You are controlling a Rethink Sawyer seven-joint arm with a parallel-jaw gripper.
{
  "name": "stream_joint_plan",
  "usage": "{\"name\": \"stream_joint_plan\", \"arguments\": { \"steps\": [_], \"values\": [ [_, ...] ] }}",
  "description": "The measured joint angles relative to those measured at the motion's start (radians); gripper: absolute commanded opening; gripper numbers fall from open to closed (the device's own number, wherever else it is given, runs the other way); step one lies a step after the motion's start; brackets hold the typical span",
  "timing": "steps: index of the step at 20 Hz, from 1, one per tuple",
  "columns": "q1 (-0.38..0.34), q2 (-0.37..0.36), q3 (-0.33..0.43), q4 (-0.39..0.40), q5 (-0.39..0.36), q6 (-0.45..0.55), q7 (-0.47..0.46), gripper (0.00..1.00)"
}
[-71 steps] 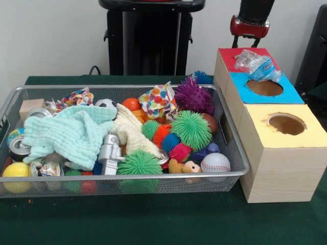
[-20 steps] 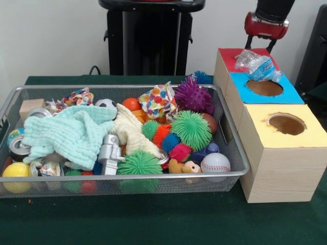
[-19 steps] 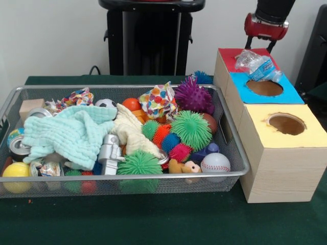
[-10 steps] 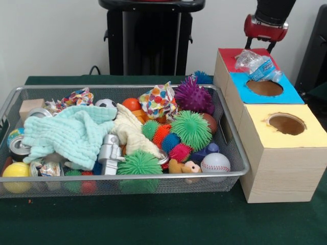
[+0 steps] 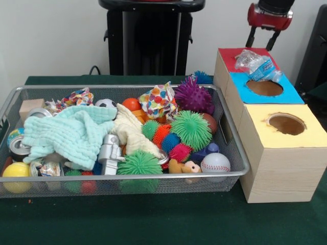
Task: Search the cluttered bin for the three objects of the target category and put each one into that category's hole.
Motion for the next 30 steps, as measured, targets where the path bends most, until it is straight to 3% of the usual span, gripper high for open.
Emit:
{"name": "stream_joint_plan", "arguments": {
  "steps": [4,12,30],
  "values": [
    [-0.013,-0.062,-0.002,-0.003,-0.001,0.076,0.000,1.00],
    [-0.029,-0.105,-0.002,-0.024,-0.004,0.095,0.000,1.00],
    [-0.160,0.016,-0.001,-0.181,-0.118,0.019,0.000,1.00]
  ]
}}
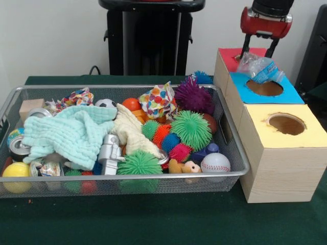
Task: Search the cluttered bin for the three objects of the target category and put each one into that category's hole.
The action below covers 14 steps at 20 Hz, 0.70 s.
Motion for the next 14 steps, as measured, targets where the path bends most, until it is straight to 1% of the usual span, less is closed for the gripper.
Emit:
{"name": "stream_joint_plan", "arguments": {
  "steps": [6,14],
  "values": [
    [-0.010,0.020,0.000,-0.037,-0.014,0.000,0.000,1.00],
    [-0.012,0.083,0.001,-0.137,-0.021,0.000,0.000,1.00]
  ]
}}
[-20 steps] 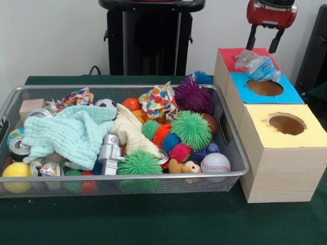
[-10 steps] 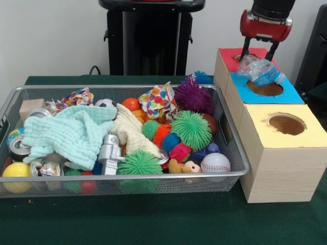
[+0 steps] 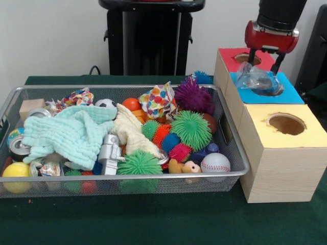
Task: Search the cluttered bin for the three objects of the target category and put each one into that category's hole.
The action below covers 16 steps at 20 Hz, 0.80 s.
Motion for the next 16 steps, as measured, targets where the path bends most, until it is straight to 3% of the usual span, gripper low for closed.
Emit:
{"name": "stream_joint_plan", "arguments": {
  "steps": [16],
  "values": [
    [0.000,-0.001,0.001,-0.017,-0.001,0.000,0.000,1.00]
  ]
}}
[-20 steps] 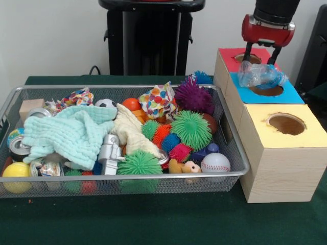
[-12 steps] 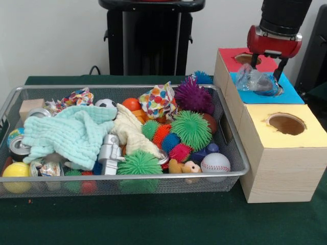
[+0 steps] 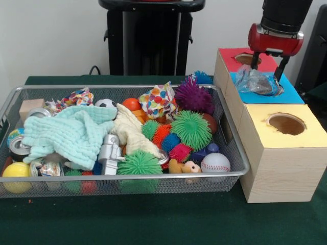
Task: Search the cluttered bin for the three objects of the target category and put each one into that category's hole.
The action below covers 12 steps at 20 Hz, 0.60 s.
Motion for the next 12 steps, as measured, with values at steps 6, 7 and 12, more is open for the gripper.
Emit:
{"name": "stream_joint_plan", "arguments": {
  "steps": [6,7,12],
  "values": [
    [-0.018,-0.092,0.032,0.092,0.000,0.000,0.000,1.00],
    [-0.025,-0.114,0.041,0.114,0.001,0.000,0.000,1.00],
    [-0.075,-0.220,0.094,0.240,0.010,0.000,0.000,1.00]
  ]
}}
